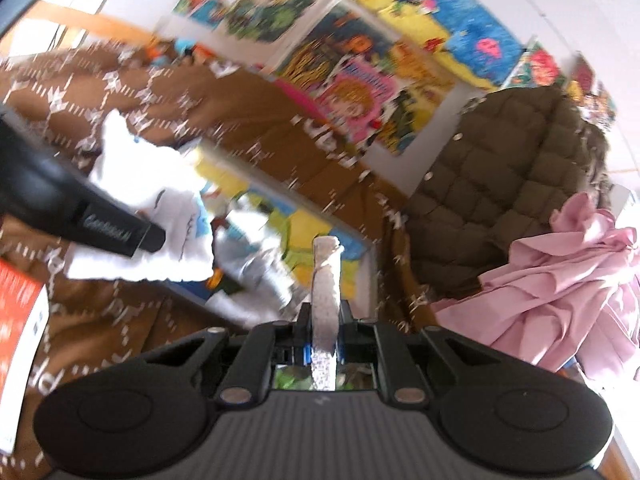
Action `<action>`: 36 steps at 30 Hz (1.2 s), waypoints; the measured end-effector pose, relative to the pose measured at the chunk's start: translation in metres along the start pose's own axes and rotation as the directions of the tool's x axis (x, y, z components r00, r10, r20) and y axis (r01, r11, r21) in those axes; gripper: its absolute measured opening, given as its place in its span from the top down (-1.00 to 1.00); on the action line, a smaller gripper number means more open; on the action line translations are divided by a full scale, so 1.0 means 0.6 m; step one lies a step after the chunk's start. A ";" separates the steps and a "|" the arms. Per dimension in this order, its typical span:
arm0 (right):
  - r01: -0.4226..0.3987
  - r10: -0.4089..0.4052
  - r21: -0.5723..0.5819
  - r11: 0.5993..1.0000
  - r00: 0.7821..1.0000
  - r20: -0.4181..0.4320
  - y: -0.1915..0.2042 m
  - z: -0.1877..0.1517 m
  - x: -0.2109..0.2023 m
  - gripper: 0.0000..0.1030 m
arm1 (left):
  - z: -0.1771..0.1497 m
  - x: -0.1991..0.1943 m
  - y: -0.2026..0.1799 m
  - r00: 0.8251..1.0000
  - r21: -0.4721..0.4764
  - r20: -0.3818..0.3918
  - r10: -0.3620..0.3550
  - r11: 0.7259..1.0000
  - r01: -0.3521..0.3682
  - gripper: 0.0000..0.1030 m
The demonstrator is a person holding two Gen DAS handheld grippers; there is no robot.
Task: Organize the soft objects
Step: 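Lift and carry the muslin cloth with left tool while right tool carries the plastic bag to the tray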
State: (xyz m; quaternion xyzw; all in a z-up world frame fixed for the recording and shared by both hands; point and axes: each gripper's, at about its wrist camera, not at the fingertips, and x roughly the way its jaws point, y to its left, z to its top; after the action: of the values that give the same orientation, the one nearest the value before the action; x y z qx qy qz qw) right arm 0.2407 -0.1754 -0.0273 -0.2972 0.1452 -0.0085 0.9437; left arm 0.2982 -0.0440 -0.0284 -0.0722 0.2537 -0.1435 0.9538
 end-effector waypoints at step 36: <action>-0.213 0.360 0.865 0.454 0.932 0.041 -0.233 -0.058 0.390 0.74 | 0.145 0.361 -0.050 0.994 0.017 -0.112 0.004 1.000 -0.002 0.69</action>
State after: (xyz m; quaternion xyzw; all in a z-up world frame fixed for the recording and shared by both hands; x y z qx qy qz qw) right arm 0.4651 -0.3338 -0.0385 0.2395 0.2391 0.0580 0.9392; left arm 0.5148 -0.1340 -0.0473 -0.0556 0.3055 -0.1482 0.9389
